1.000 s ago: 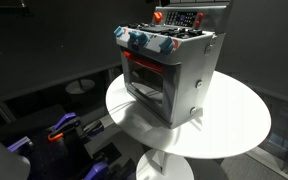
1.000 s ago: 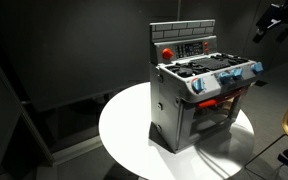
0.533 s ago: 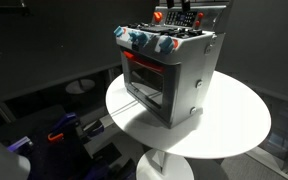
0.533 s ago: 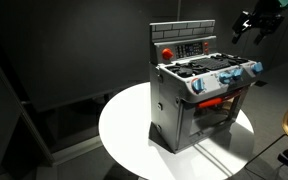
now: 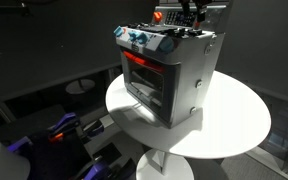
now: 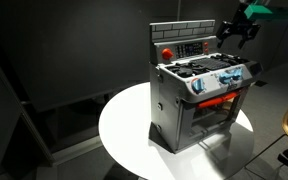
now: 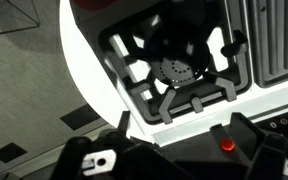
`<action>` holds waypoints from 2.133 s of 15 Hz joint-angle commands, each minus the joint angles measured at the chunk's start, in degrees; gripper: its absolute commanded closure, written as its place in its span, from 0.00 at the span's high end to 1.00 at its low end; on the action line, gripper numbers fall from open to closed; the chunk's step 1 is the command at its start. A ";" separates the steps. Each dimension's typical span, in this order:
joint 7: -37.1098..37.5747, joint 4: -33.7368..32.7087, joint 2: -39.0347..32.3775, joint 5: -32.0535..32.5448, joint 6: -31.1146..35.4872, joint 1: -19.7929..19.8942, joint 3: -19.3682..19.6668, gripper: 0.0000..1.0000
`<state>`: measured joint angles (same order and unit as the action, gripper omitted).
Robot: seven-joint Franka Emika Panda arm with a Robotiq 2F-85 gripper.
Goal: Push the bottom orange button on the left side of the button display above the hob
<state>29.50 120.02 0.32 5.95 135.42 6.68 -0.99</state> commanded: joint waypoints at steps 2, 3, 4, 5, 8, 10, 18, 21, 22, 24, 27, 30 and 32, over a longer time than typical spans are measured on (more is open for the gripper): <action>2.66 -6.81 -5.36 1.07 -1.48 -2.09 1.92 1.00; 2.73 -7.67 -6.12 0.95 -1.55 -2.47 2.26 1.00; 2.68 -8.40 -6.86 0.82 -1.67 -2.84 2.57 1.00; 2.71 -9.03 -7.54 0.78 -1.78 -3.20 2.86 1.00; 2.86 -10.38 -9.16 0.42 -1.76 -4.18 3.64 1.00; 3.19 -11.13 -10.07 0.44 -1.86 -4.69 4.10 1.00; 3.72 -13.98 -12.84 0.28 -2.43 -5.80 5.49 1.00; 3.49 -13.93 -12.79 0.26 -2.76 -5.97 5.77 1.00; 3.30 -13.56 -12.36 0.19 -3.04 -5.95 5.79 1.00; 2.74 -12.93 -11.40 -0.09 -4.18 -5.91 5.73 1.00; 0.82 -11.88 -9.31 -1.21 -7.33 -5.68 5.32 1.00; -2.04 -11.14 -7.09 -2.32 -12.63 -5.36 4.91 1.00; -4.26 -10.77 -5.38 -2.82 -16.61 -5.24 4.77 1.00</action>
<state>29.12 108.34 -8.37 4.97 124.07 1.25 3.85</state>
